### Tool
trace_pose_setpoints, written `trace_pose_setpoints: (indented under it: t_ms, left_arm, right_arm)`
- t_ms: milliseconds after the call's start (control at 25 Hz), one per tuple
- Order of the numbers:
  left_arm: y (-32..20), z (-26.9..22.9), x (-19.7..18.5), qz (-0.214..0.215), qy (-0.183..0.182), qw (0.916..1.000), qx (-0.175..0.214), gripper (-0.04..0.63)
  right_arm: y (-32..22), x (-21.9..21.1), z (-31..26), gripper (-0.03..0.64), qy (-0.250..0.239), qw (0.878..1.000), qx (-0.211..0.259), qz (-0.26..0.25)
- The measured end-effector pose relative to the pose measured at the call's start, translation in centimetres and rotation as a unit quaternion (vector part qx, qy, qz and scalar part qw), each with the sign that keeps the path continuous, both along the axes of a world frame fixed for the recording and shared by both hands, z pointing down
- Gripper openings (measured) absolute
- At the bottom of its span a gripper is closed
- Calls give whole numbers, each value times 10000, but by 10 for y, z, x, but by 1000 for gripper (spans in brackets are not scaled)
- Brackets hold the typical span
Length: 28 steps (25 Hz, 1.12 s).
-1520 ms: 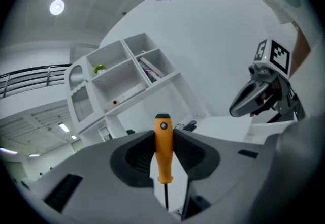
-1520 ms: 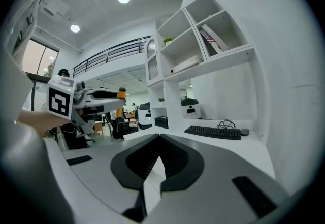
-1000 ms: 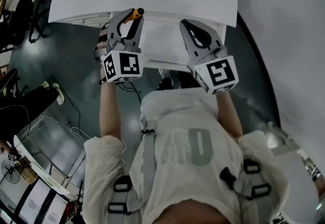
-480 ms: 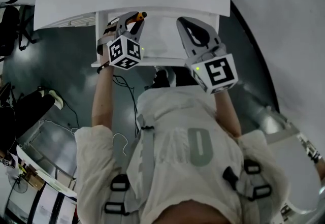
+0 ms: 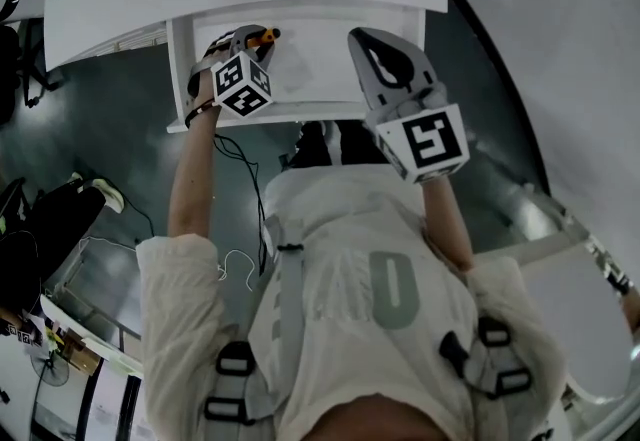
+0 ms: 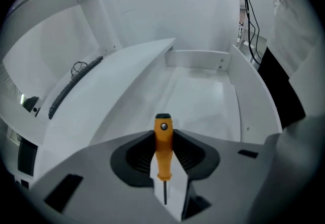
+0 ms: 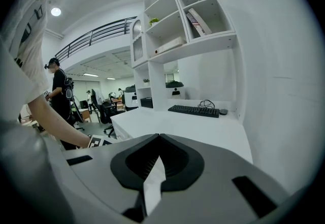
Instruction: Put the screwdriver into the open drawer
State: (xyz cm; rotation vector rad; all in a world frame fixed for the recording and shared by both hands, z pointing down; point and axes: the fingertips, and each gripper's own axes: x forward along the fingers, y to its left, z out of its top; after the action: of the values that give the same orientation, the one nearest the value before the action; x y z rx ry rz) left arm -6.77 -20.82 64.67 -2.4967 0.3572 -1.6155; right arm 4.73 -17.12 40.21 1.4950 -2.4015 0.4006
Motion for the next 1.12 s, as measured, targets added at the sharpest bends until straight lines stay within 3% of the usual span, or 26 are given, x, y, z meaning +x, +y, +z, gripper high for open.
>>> trace_pose_setpoints:
  t_ms: [320,600,1120]
  left_arm:
    - [19,41,-4,423,-630,9954,-591,112]
    - [26,60,-5,590,-913,9903,-870,111]
    - [27,62,-4,547,-921,9889,-1033,112]
  right_arm:
    - [9,20,11,5,32,9997,-195,147]
    - [11,23,22,5,109,9994,-327,65]
    - [9,15,23,5,98,9993,-354,-57]
